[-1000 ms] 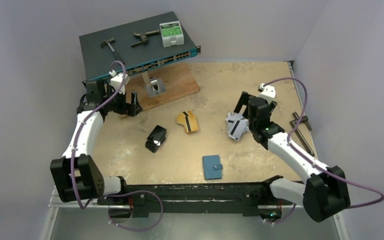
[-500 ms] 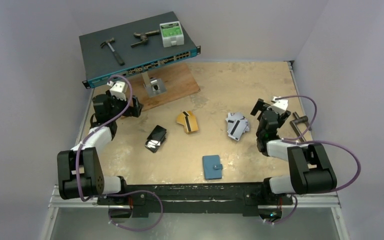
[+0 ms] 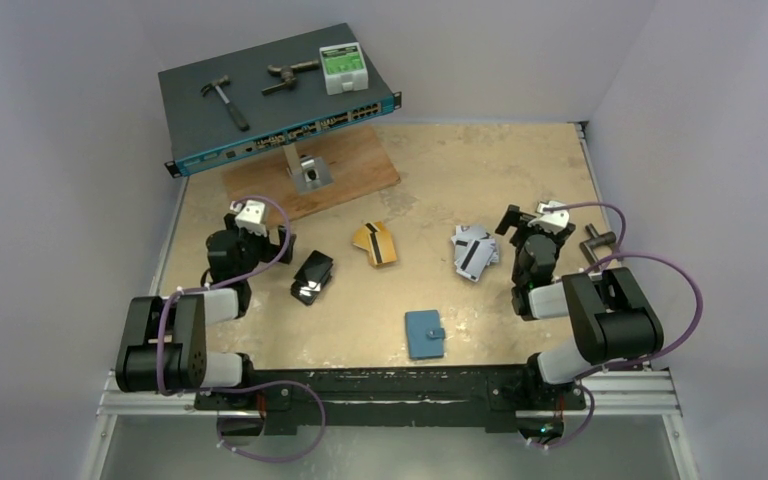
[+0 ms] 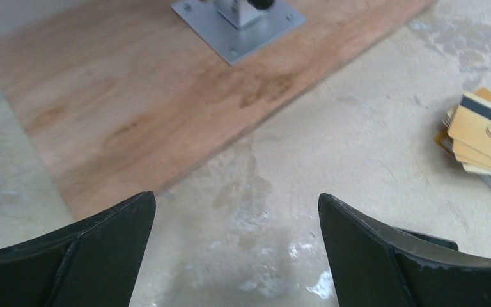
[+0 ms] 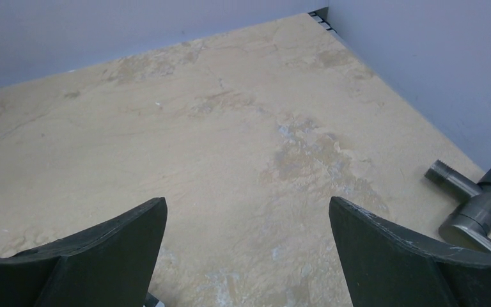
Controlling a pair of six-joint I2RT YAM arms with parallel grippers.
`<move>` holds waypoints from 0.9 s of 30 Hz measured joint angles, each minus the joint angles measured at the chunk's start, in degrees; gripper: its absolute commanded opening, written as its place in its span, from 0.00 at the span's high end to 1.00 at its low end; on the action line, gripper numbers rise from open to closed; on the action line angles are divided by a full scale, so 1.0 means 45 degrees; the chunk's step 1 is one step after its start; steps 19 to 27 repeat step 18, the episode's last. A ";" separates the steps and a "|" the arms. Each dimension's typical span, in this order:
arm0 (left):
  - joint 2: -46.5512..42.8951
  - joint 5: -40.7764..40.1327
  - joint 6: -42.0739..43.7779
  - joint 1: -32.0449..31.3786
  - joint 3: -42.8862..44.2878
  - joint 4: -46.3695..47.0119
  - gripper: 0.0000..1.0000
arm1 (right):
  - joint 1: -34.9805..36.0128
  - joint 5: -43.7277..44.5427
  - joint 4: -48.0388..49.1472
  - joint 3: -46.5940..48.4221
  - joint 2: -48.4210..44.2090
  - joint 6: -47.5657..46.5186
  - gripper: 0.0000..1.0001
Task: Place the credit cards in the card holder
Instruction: Reset both arms
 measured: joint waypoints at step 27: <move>-0.0019 -0.0335 0.0112 0.0092 0.0049 0.1151 0.00 | 0.0000 0.0005 0.0466 0.0039 0.0000 -0.0087 0.01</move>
